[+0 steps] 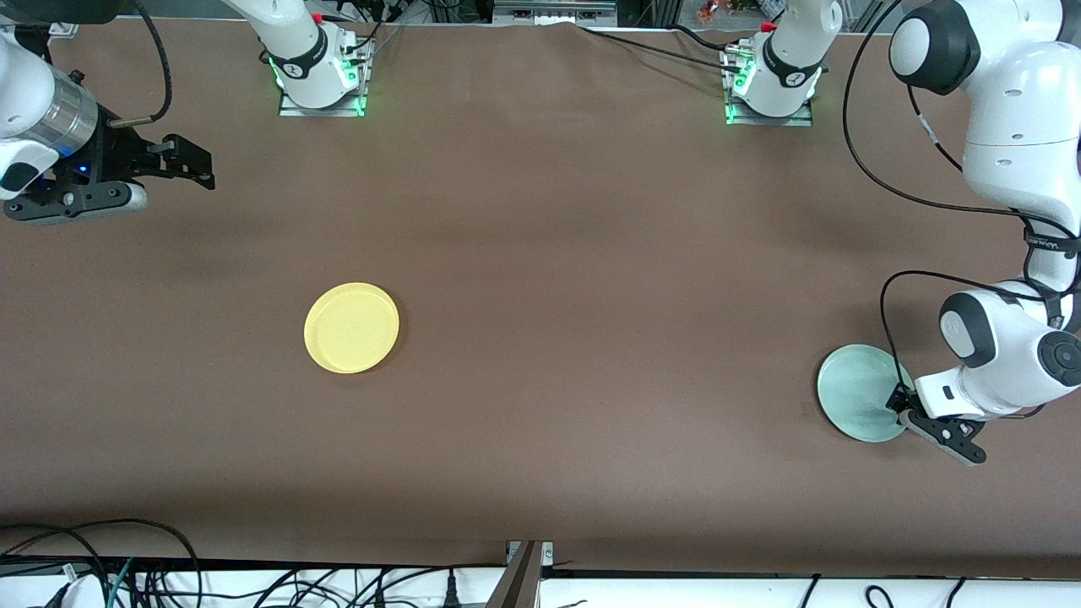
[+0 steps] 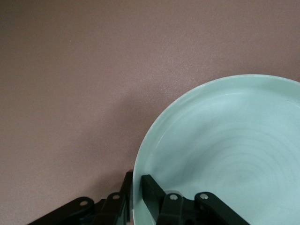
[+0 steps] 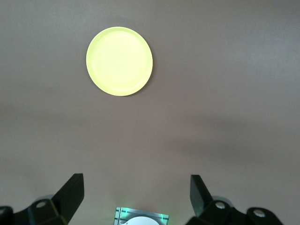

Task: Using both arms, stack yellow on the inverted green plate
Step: 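Grasp the green plate rim with the left gripper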

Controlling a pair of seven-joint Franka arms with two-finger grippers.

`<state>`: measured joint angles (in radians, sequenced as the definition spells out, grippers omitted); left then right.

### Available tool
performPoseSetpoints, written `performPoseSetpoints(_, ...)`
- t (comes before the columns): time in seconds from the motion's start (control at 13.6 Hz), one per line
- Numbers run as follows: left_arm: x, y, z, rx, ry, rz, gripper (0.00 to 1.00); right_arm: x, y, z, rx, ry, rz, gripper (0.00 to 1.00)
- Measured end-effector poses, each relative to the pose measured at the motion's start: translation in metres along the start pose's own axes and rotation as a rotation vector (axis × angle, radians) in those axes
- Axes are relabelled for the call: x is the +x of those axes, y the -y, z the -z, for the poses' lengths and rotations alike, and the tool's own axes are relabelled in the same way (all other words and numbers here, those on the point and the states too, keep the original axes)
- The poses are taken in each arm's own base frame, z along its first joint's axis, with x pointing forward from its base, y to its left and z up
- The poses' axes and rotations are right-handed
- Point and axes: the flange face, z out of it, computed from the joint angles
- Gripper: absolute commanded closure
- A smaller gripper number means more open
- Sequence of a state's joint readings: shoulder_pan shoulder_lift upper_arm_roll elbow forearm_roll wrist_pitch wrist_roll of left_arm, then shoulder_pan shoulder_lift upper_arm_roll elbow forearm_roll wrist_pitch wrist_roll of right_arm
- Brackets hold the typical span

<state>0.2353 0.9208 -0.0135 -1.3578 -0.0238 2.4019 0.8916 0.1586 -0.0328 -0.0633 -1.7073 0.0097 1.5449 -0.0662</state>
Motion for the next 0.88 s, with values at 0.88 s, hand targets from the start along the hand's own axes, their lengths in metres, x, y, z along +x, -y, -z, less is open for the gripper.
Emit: performPoseSetpoints(0.88, 0.153, -0.147, 0.144, 0.221, 0.218, -0.207, 1.0, 0.026, -0.002, -0.032, -0.005, -0.029, -0.001, 0.0)
